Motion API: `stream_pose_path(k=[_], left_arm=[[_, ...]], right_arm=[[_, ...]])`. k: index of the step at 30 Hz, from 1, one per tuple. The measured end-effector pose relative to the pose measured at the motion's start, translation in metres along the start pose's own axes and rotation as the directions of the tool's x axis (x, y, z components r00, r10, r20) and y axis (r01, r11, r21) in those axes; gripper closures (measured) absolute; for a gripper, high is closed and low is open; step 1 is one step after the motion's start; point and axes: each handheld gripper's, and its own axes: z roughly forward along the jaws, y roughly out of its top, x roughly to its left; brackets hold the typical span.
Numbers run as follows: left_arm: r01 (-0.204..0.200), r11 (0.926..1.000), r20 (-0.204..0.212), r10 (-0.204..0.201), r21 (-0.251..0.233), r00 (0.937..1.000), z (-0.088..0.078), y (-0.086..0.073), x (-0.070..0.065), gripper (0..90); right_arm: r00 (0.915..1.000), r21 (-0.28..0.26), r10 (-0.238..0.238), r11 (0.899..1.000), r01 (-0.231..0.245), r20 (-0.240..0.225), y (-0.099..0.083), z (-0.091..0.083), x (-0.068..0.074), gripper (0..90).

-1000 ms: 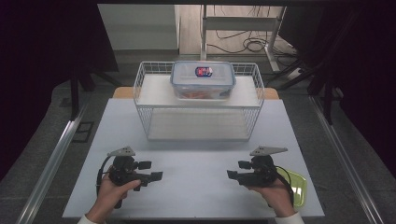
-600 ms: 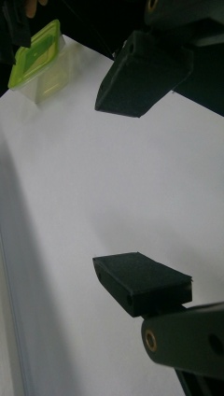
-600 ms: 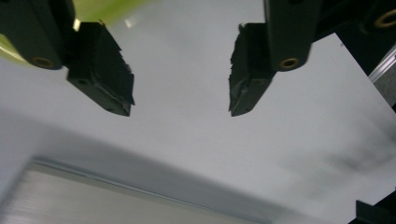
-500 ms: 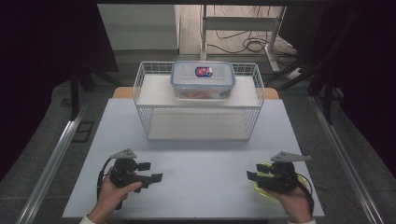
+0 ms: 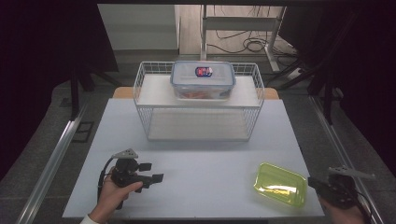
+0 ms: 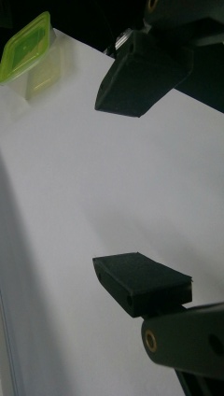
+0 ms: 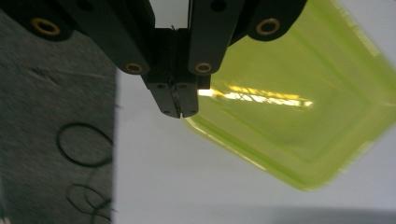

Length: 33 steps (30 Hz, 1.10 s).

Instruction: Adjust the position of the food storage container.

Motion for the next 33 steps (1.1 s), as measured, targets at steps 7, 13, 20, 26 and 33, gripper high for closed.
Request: stream_pose_path(k=[7,13,20,26,33], left_arm=[[0.003,1.0,0.0,-0.003,0.004,1.0,0.0,0.0,0.001,21.2],[0.005,1.0,-0.001,-0.005,-0.002,1.0,-0.001,0.0,0.002,21.2],[0.013,0.9999,0.01,-0.013,-0.009,0.9999,-0.003,0.0,0.003,21.2],[0.005,1.0,-0.002,-0.005,0.001,1.0,-0.001,0.0,0.003,21.2],[0.006,1.0,-0.008,-0.006,0.002,1.0,0.0,0.0,0.004,21.2]], right_arm=[[0.9974,0.07,0.021,0.997,-0.025,0.069,-0.009,0.008,-0.014,89.1],[0.9985,0.127,-0.008,0.992,0.002,0.054,-0.013,0.012,-0.01,89.2],[0.9971,0.182,-0.063,0.982,0.055,0.042,-0.011,0.022,0.007,89.2],[0.9959,0.186,-0.088,0.979,0.082,0.024,-0.006,0.028,0.019,89.2],[0.9914,0.167,-0.131,0.977,0.129,-0.001,0.005,0.04,0.042,89.2]])
